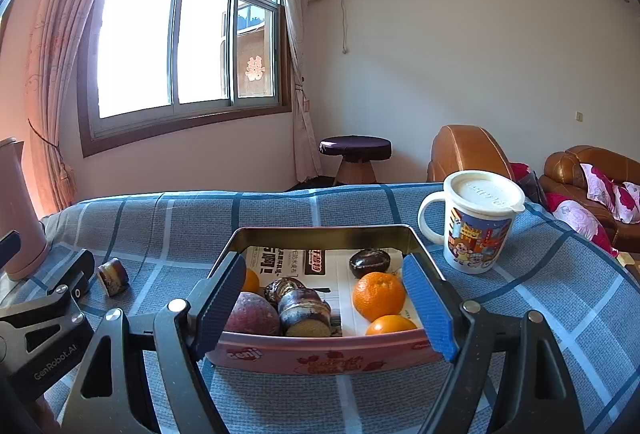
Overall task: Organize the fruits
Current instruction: 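Move both open tools back from the tin toward the remaining items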
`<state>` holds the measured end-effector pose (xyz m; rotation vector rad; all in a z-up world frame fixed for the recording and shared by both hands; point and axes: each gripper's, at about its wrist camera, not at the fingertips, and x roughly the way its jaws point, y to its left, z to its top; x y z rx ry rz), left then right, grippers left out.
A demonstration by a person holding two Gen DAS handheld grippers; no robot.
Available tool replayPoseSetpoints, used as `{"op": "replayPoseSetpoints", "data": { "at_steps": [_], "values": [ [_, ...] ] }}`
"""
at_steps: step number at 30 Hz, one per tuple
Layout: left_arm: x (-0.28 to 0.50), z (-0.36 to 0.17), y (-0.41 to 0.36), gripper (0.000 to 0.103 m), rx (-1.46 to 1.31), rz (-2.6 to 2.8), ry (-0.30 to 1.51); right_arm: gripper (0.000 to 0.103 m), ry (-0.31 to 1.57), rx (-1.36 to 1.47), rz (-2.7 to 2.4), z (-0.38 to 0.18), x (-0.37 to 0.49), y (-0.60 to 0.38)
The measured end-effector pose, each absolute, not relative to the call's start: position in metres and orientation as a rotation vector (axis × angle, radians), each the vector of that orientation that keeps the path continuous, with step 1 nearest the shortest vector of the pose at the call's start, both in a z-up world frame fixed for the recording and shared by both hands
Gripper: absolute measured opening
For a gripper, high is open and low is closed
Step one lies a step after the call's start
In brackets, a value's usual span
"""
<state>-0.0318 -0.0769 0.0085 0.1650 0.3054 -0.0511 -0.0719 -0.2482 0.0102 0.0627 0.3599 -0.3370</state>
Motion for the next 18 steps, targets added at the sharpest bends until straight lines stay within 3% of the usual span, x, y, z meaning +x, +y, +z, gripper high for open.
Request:
{"op": "replayPoseSetpoints", "data": {
  "at_steps": [18],
  "values": [
    [-0.003,0.005,-0.002,0.103,0.097,0.041,0.341,0.082,0.400,0.077,-0.284,0.006,-0.033,-0.180]
  ]
}}
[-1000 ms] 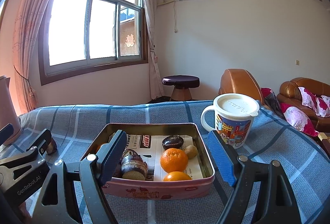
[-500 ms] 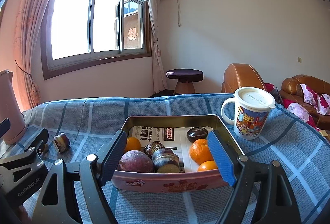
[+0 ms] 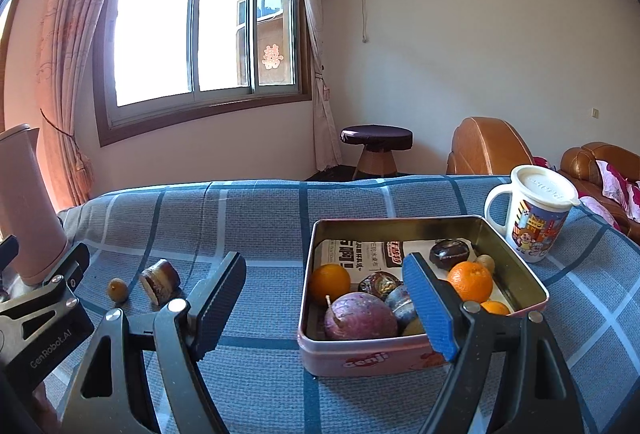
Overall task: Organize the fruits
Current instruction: 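Move both open tools back from the tin toward the remaining items, then grasp the sliced round cake piece with the right tool and lift it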
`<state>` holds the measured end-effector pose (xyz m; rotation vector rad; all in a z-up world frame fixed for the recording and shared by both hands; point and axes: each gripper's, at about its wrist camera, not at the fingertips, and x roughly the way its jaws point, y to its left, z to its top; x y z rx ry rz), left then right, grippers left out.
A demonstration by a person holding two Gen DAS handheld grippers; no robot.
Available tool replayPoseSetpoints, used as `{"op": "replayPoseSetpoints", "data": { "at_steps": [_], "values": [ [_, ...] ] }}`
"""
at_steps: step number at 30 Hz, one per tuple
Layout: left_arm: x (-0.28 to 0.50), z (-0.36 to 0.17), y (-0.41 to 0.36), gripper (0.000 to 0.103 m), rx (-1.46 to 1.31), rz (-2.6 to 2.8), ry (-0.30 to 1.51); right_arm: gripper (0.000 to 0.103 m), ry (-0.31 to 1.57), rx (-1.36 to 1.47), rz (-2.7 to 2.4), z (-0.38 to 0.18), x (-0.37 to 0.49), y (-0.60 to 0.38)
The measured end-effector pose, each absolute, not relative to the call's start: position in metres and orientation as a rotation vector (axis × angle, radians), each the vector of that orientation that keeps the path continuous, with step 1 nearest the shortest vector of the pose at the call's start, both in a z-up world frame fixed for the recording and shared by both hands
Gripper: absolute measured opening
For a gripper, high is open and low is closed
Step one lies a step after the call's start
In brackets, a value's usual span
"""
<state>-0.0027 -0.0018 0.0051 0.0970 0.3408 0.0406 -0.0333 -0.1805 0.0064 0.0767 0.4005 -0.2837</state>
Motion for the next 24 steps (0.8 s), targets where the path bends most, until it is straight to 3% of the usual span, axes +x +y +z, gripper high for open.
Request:
{"op": "replayPoseSetpoints", "data": {
  "at_steps": [13,24],
  "values": [
    [0.040,-0.002,0.083,0.103,-0.001,0.219,0.412,0.082,0.450,0.093,-0.181,0.001,-0.002,-0.132],
    [0.071,-0.024,0.131,0.103,-0.140,0.281,0.605,0.082,0.687,0.087,-0.005,-0.025,0.070,-0.093]
  ]
}}
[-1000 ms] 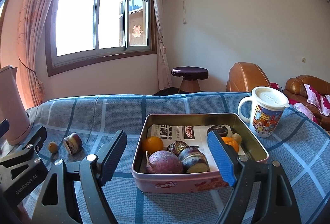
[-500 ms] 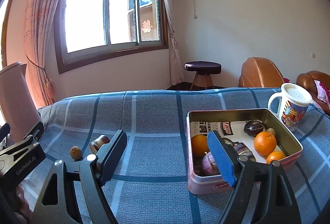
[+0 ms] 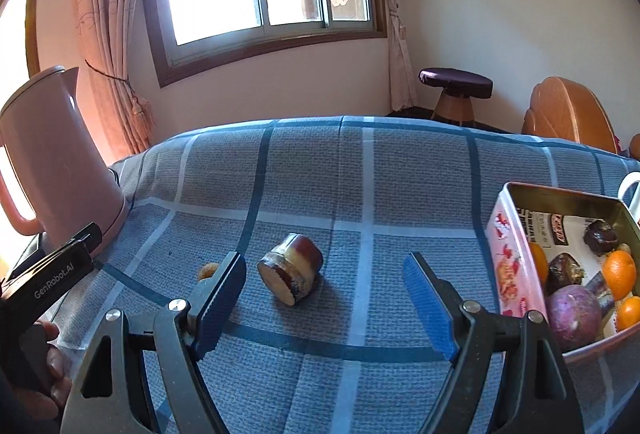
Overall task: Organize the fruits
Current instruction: 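Grasp the sliced round cake piece with the right tool and lift it, then grasp the small brown round fruit with the left tool while the right tool holds the cake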
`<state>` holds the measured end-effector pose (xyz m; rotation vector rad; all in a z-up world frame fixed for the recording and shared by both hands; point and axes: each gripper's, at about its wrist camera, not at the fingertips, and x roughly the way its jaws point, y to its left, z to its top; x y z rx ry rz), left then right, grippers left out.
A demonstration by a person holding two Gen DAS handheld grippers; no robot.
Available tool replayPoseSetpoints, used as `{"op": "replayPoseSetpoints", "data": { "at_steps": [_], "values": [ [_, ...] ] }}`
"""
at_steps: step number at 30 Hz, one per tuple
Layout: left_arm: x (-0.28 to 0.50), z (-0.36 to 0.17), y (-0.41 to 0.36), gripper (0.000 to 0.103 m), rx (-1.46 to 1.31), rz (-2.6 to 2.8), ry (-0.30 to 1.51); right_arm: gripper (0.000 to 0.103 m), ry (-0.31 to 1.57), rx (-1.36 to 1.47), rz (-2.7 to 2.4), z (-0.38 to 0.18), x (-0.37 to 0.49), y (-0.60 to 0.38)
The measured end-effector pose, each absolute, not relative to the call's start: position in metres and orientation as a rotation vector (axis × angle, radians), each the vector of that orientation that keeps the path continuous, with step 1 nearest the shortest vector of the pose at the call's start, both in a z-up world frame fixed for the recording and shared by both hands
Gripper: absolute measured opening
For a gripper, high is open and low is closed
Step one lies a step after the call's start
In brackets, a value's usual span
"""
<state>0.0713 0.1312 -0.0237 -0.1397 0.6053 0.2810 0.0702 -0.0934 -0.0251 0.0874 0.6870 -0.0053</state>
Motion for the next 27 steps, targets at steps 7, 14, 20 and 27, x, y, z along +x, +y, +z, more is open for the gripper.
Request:
{"op": "replayPoseSetpoints", "data": {
  "at_steps": [7,14,20,27],
  "values": [
    [0.075,-0.024,0.118,0.103,-0.076,0.241,0.609,0.066,0.850,0.097,0.018,-0.048,0.110,-0.081],
    [0.077,-0.024,0.113,0.103,-0.045,0.230,0.608,0.048,0.878,0.064,0.000,-0.051,0.110,-0.077],
    [0.075,-0.022,0.110,0.103,-0.031,0.210,0.592,0.048,0.754,0.043,-0.028,-0.033,0.071,-0.092],
    [0.067,-0.016,0.104,0.103,-0.049,0.085,0.546,0.048,0.568,-0.016,-0.053,-0.008,0.009,-0.110]
  ]
}}
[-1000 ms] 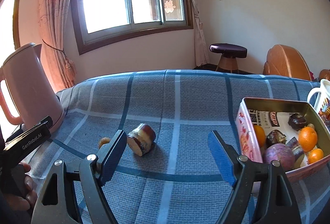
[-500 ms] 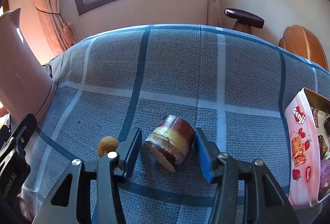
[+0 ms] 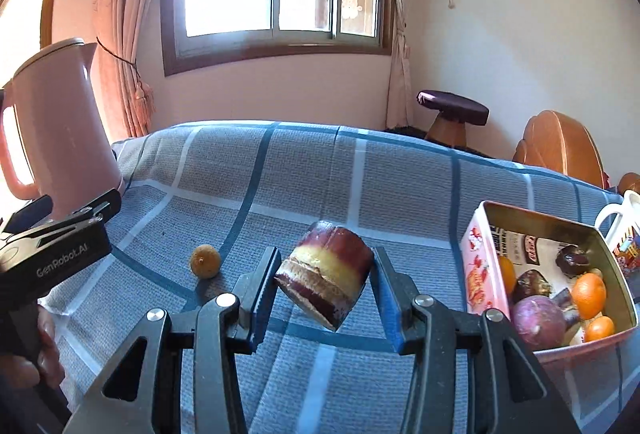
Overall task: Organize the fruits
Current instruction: 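Grasp the small brown round fruit with the left tool while the right tool holds the cake, then carry the fruit and cake toward the tin with both tools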
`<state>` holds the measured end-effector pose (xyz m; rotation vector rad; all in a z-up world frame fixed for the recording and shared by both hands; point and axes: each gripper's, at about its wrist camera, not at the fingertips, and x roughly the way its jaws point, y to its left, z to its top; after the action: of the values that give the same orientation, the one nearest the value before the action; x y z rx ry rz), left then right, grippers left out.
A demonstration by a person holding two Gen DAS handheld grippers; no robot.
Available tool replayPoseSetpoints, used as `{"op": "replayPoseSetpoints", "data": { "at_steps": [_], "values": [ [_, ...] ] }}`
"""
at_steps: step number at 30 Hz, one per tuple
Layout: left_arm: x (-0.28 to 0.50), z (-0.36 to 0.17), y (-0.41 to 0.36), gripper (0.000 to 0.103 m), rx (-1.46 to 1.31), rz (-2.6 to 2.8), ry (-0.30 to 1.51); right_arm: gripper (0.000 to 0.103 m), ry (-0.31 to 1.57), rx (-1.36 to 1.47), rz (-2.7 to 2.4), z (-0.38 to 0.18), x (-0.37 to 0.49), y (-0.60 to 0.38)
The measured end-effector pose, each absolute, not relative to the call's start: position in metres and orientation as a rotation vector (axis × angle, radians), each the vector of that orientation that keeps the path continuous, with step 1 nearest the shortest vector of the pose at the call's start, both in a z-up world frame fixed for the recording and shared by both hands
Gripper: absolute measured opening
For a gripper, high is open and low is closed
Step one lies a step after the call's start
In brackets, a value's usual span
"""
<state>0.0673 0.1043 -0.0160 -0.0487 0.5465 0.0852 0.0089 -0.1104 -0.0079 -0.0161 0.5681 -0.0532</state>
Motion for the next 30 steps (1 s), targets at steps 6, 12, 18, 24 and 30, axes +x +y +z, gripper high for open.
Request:
{"op": "replayPoseSetpoints", "data": {
  "at_steps": [6,12,18,24,30],
  "values": [
    [0.071,-0.018,0.078,0.100,-0.094,-0.076,0.600,0.048,0.534,0.037,-0.060,-0.003,-0.006,-0.132],
    [0.107,-0.036,0.021,0.064,0.017,-0.186,0.807,0.048,0.552,0.077,-0.054,-0.005,0.000,-0.137],
    [0.124,-0.057,0.000,0.056,0.042,-0.187,0.907,0.048,0.579,0.094,-0.031,-0.009,0.007,-0.138],
    [0.123,-0.056,0.000,0.041,0.050,-0.184,0.894,0.048,0.588,0.094,-0.026,-0.012,0.011,-0.138],
    [0.118,-0.055,0.013,0.026,-0.026,-0.194,0.880,0.048,0.556,0.086,-0.039,-0.010,0.005,-0.135]
  ]
}}
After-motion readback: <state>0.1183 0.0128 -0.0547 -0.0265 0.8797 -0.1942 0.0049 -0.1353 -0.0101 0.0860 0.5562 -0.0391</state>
